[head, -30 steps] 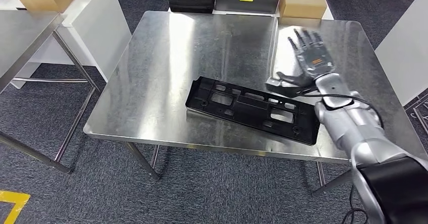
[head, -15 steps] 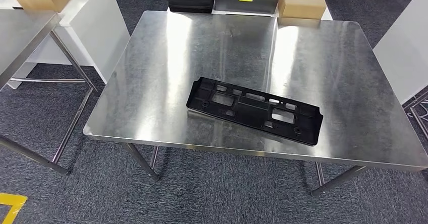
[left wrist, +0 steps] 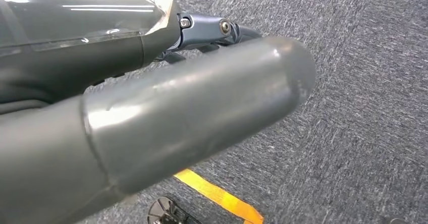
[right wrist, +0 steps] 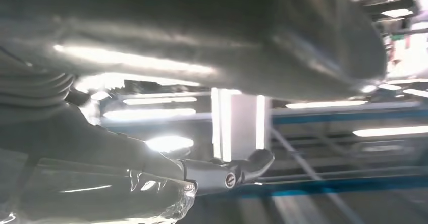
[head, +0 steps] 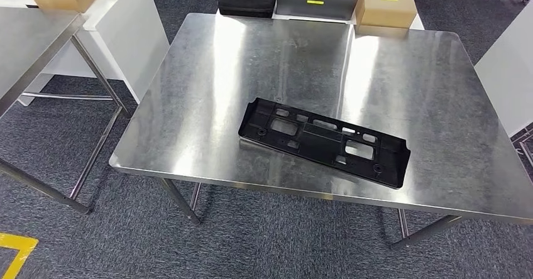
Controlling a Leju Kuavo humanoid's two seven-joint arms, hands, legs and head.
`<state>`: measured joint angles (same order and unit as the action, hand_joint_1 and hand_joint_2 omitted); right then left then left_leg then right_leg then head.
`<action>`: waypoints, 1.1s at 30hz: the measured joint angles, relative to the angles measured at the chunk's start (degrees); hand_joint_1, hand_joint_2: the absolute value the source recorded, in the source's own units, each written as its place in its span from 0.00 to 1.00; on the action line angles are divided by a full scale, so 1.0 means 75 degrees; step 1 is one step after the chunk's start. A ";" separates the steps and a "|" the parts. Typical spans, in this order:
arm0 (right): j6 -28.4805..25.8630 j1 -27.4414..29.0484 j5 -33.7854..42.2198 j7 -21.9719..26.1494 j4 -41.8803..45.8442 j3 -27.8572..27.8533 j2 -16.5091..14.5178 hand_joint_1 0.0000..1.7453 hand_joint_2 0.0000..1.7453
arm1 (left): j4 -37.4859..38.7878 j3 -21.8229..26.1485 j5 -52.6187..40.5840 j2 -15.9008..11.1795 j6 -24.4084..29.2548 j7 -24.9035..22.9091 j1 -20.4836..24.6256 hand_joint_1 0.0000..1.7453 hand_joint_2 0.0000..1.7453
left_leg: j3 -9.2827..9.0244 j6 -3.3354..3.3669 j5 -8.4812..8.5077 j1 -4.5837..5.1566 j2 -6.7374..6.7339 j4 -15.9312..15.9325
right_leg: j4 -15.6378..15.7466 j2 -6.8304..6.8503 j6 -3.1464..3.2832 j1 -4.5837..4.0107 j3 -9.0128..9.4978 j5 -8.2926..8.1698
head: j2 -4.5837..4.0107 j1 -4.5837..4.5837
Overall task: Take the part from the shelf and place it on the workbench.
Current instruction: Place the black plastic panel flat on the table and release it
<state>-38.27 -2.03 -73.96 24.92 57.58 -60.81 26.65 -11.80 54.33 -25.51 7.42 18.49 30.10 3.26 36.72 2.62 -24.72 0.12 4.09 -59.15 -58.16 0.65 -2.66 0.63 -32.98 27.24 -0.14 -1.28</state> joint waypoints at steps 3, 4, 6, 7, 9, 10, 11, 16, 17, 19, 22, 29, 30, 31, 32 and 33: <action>0.0001 0.0414 0.0262 0.1092 0.0645 -0.0658 -0.1344 0.00 0.00 | 0.0006 0.0017 -0.0003 0.0075 0.0015 -0.0020 0.0013 0.00 1.00 | -0.0039 -0.0022 -0.0030 -0.0014 -0.0060 0.0001 | 0.0003 -0.0064 0.0013 -0.0011 0.0015 0.0008 | -0.0001 -0.0002; 0.0001 0.0506 0.0202 0.1435 0.0801 -0.0854 -0.1870 0.00 0.00 | 0.0010 0.0018 -0.0029 0.0104 0.0017 -0.0031 0.0016 0.00 1.00 | -0.0050 -0.0026 -0.0038 -0.0015 -0.0081 0.0002 | 0.0004 -0.0085 0.0018 -0.0011 0.0018 0.0010 | -0.0001 -0.0002; 0.0000 0.0582 -0.0141 0.1849 0.0978 -0.1253 -0.2874 0.00 0.00 | 0.0017 0.0016 -0.0119 0.0160 0.0016 -0.0059 0.0024 0.00 1.00 | -0.0069 -0.0026 -0.0046 -0.0015 -0.0118 0.0003 | 0.0004 -0.0119 0.0023 -0.0010 0.0020 0.0012 | 0.0000 -0.0008; 0.0000 0.0580 -0.0362 0.1919 0.1020 -0.1463 -0.3299 0.00 0.00 | 0.0019 0.0015 -0.0161 0.0184 0.0015 -0.0070 0.0029 0.00 1.00 | -0.0078 -0.0029 -0.0050 -0.0016 -0.0129 0.0004 | 0.0004 -0.0129 0.0025 -0.0011 0.0014 0.0013 | 0.0001 -0.0007; 0.0000 0.0498 -0.0728 0.1940 0.1031 -0.1914 -0.3919 0.00 0.00 | 0.0020 0.0012 -0.0217 0.0221 0.0015 -0.0084 0.0036 0.00 1.00 | -0.0097 -0.0045 -0.0062 -0.0017 -0.0138 0.0005 | 0.0004 -0.0140 0.0039 -0.0011 -0.0004 0.0023 | 0.0001 -0.0005; 0.0001 0.0432 -0.0846 0.1941 0.1004 -0.2146 -0.4131 0.00 0.00 | 0.0021 0.0012 -0.0234 0.0236 0.0015 -0.0089 0.0039 0.00 1.00 | -0.0108 -0.0055 -0.0069 -0.0016 -0.0141 0.0005 | 0.0003 -0.0144 0.0048 -0.0011 -0.0007 0.0030 | 0.0001 -0.0004; 0.0001 0.0370 -0.0915 0.1940 0.0972 -0.2355 -0.4292 0.00 0.00 | 0.0022 0.0012 -0.0248 0.0246 0.0015 -0.0093 0.0042 0.00 1.00 | -0.0118 -0.0063 -0.0075 -0.0016 -0.0144 0.0006 | 0.0003 -0.0146 0.0056 -0.0011 -0.0004 0.0036 | 0.0001 -0.0001; 0.0003 0.0125 -0.1259 0.1597 0.0702 -0.3078 -0.4836 0.00 0.00 | 0.0023 0.0012 -0.0332 0.0252 -0.0017 -0.0114 0.0053 0.00 1.00 | -0.0130 -0.0066 -0.0079 -0.0004 -0.0156 0.0005 | 0.0003 -0.0154 0.0060 -0.0003 0.0009 0.0040 | 0.0001 -0.0002; 0.0003 0.0052 -0.1420 0.1306 0.0532 -0.3205 -0.4868 0.00 0.00 | 0.0023 0.0012 -0.0366 0.0251 -0.0035 -0.0121 0.0057 0.00 1.00 | -0.0130 -0.0066 -0.0079 -0.0001 -0.0159 0.0005 | 0.0004 -0.0157 0.0060 -0.0001 0.0009 0.0040 | 0.0001 -0.0002; 0.0003 -0.0048 -0.1766 0.0508 0.0101 -0.3374 -0.4902 0.00 0.00 | 0.0023 0.0009 -0.0442 0.0248 -0.0072 -0.0134 0.0065 0.00 0.75 | -0.0131 -0.0065 -0.0080 0.0000 -0.0161 0.0004 | 0.0004 -0.0160 0.0059 0.0001 0.0013 0.0040 | 0.0001 0.0001; 0.0003 -0.0070 -0.2032 -0.0600 -0.0638 -0.3325 -0.4960 0.00 0.00 | 0.0023 -0.0004 -0.0584 0.0222 -0.0128 -0.0146 0.0068 0.00 0.00 | -0.0129 -0.0064 -0.0081 0.0003 -0.0163 0.0004 | 0.0004 -0.0160 0.0058 0.0003 0.0035 0.0040 | 0.0001 -0.0002; 0.1133 -0.0253 -0.1477 -0.1581 -0.3797 -0.2970 -0.4559 0.00 0.50 | 0.0023 -0.0283 -0.1476 0.0019 -0.0564 -0.0283 0.0068 0.00 0.00 | -0.0140 -0.0068 -0.0084 -0.0005 -0.0169 0.0005 | 0.0005 -0.0166 0.0063 -0.0007 0.0025 0.0043 | 0.0001 0.0001; 0.1611 -0.0301 -0.1359 -0.1607 -0.4153 -0.2970 -0.4533 0.00 0.25 | 0.0023 -0.0362 -0.1590 -0.0033 -0.0642 -0.0340 0.0070 0.00 0.00 | -0.0143 -0.0070 -0.0086 -0.0007 -0.0169 0.0006 | 0.0005 -0.0166 0.0065 -0.0008 0.0023 0.0045 | 0.0001 0.0001; 0.2073 -0.0349 -0.1255 -0.1688 -0.4457 -0.2978 -0.4523 0.00 0.00 | 0.0023 -0.0438 -0.1685 -0.0089 -0.0727 -0.0431 0.0073 0.00 0.00 | -0.0145 -0.0070 -0.0086 -0.0009 -0.0169 0.0006 | 0.0005 -0.0167 0.0066 -0.0008 0.0023 0.0045 | 0.0001 0.0001; 0.2555 -0.0396 -0.1167 -0.1798 -0.4763 -0.2991 -0.4522 0.00 0.00 | 0.0023 -0.0514 -0.1773 -0.0146 -0.0826 -0.0561 0.0078 0.00 0.00 | -0.0146 -0.0071 -0.0086 -0.0012 -0.0170 0.0006 | 0.0005 -0.0167 0.0067 -0.0008 0.0023 0.0045 | 0.0001 0.0000; 0.2934 -0.0438 -0.1117 -0.1903 -0.5001 -0.3003 -0.4524 0.00 0.00 | 0.0024 -0.0587 -0.1855 -0.0203 -0.0931 -0.0709 0.0084 0.00 0.00 | -0.0146 -0.0071 -0.0086 -0.0014 -0.0170 0.0006 | 0.0005 -0.0167 0.0067 -0.0008 0.0024 0.0045 | 0.0001 0.0000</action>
<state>-16.27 -5.32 -82.34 10.65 20.08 -83.33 -7.28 -11.62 49.93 -39.42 5.90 11.51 24.78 3.89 35.62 2.09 -25.36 0.02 2.82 -59.11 -58.13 -0.60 -2.15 0.57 -32.80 27.58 -0.14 -1.28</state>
